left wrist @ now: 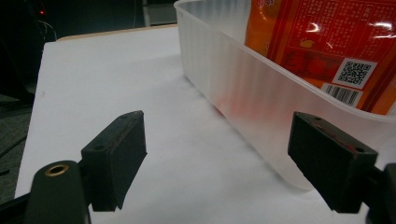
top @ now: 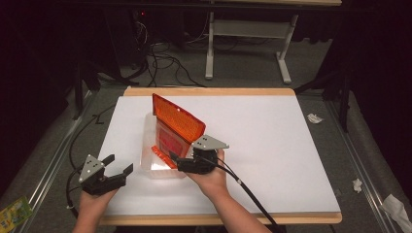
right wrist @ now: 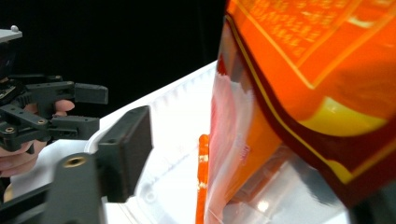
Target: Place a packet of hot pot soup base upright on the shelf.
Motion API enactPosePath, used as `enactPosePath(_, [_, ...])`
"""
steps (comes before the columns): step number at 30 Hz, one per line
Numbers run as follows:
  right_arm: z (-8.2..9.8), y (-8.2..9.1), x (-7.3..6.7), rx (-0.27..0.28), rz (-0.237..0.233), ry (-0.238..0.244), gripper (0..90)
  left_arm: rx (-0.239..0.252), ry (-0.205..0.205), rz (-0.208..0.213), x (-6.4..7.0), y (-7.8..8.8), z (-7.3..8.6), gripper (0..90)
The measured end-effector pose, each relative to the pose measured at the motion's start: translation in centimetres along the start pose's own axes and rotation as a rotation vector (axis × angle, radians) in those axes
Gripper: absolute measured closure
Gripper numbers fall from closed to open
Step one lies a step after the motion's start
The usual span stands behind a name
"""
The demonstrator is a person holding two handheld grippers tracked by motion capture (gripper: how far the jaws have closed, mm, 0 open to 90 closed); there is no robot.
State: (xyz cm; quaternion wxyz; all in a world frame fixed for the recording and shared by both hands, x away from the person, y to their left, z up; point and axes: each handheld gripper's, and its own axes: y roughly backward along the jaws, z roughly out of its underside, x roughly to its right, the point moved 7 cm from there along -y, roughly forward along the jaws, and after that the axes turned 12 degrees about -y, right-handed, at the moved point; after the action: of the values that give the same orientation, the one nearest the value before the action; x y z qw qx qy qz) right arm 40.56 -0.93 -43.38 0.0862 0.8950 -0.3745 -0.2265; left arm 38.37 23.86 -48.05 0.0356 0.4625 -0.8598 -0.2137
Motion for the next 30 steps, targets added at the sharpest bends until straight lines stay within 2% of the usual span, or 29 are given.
enactPosePath(21, [0.1,-0.3,1.0,-0.026,0.022,-0.010,21.4,0.000,-0.007,-0.002,0.0,0.0,-0.1,20.0])
enactPosePath(30, [0.1,-0.4,1.2,-0.033,0.031,-0.011,16.1,0.002,-0.002,0.001,0.0,0.0,-0.1,19.5])
